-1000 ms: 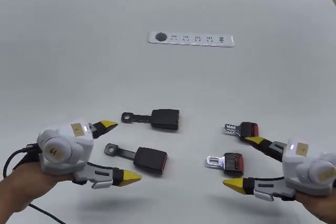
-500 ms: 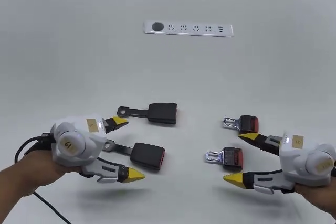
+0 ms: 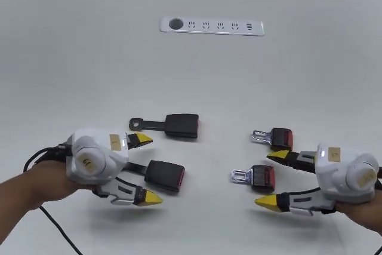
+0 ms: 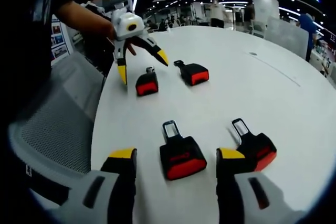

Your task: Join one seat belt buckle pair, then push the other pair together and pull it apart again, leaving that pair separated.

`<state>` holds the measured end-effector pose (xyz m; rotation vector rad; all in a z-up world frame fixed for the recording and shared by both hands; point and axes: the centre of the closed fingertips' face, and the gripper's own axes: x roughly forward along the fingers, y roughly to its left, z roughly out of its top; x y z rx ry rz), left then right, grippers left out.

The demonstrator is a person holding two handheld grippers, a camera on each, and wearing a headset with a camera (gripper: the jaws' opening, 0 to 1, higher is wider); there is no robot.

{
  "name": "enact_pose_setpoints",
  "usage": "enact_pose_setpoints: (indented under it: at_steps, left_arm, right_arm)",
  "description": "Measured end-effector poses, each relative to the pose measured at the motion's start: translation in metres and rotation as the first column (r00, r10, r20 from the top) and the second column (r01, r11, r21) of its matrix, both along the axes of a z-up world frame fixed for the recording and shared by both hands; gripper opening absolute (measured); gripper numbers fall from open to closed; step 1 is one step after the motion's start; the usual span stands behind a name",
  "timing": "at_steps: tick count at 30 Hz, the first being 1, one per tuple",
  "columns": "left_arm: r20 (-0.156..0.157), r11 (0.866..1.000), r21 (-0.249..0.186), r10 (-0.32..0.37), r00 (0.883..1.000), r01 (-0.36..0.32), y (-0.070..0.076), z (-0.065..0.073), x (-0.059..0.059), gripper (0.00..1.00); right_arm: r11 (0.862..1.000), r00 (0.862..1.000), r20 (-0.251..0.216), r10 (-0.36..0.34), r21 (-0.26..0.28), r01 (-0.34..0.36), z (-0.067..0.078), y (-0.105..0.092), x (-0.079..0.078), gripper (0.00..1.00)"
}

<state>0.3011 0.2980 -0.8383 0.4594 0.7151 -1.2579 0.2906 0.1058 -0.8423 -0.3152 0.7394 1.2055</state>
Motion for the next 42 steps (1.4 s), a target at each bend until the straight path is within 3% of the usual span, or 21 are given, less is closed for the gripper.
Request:
enact_pose_setpoints:
  at_steps: [8, 11, 13, 16, 18, 19, 20, 28, 34, 42]
  left_arm:
    - [-0.002, 0.994, 0.055, -0.095, 0.995, 0.095, -0.004, -0.013, -0.001, 0.66]
    - [0.009, 0.987, 0.08, -0.138, 0.99, 0.137, -0.005, -0.017, -0.002, 0.61]
    - [0.0, 0.984, 0.088, -0.154, 0.988, 0.154, -0.004, -0.018, -0.003, 0.6]
    - [0.005, 0.98, 0.099, -0.177, 0.984, 0.175, -0.004, -0.018, -0.003, 0.51]
    - [0.004, 0.973, 0.126, -0.194, 0.981, 0.192, -0.001, -0.023, -0.004, 0.5]
    - [0.037, 0.967, 0.121, -0.23, 0.973, 0.224, -0.004, -0.022, -0.002, 0.5]
    - [0.018, 0.971, 0.121, -0.211, 0.977, 0.207, -0.003, -0.022, -0.002, 0.49]
    - [0.022, 0.966, 0.13, -0.229, 0.973, 0.225, -0.003, -0.022, -0.004, 0.45]
    - [0.027, 0.972, 0.116, -0.208, 0.978, 0.204, -0.004, -0.022, -0.006, 0.37]
    - [0.043, 0.985, 0.102, -0.141, 0.989, 0.136, -0.003, -0.02, -0.005, 0.37]
  right_arm:
    - [0.998, 0.998, -0.021, 0.057, -0.032, -0.058, -0.005, -0.003, -0.002, 0.55]
    - [0.997, 0.997, -0.026, 0.076, -0.032, -0.077, -0.004, -0.002, -0.002, 0.53]
    - [0.995, 0.996, -0.019, 0.088, -0.041, -0.089, -0.004, -0.003, -0.002, 0.52]
    - [0.991, 0.993, -0.014, 0.115, -0.06, -0.116, -0.006, -0.005, -0.001, 0.49]
    - [0.99, 0.992, -0.024, 0.122, -0.064, -0.123, -0.006, -0.006, 0.0, 0.47]
    - [0.99, 0.992, -0.019, 0.126, -0.065, -0.127, -0.006, -0.007, 0.001, 0.46]
    - [0.989, 0.992, -0.017, 0.128, -0.067, -0.129, -0.006, -0.007, 0.002, 0.46]
    - [0.978, 0.983, -0.031, 0.182, -0.101, -0.184, -0.013, -0.008, -0.003, 0.43]
    - [0.973, 0.98, -0.033, 0.197, -0.119, -0.2, -0.015, -0.01, -0.002, 0.37]
    - [0.961, 0.972, -0.033, 0.233, -0.143, -0.235, -0.015, -0.01, -0.001, 0.36]
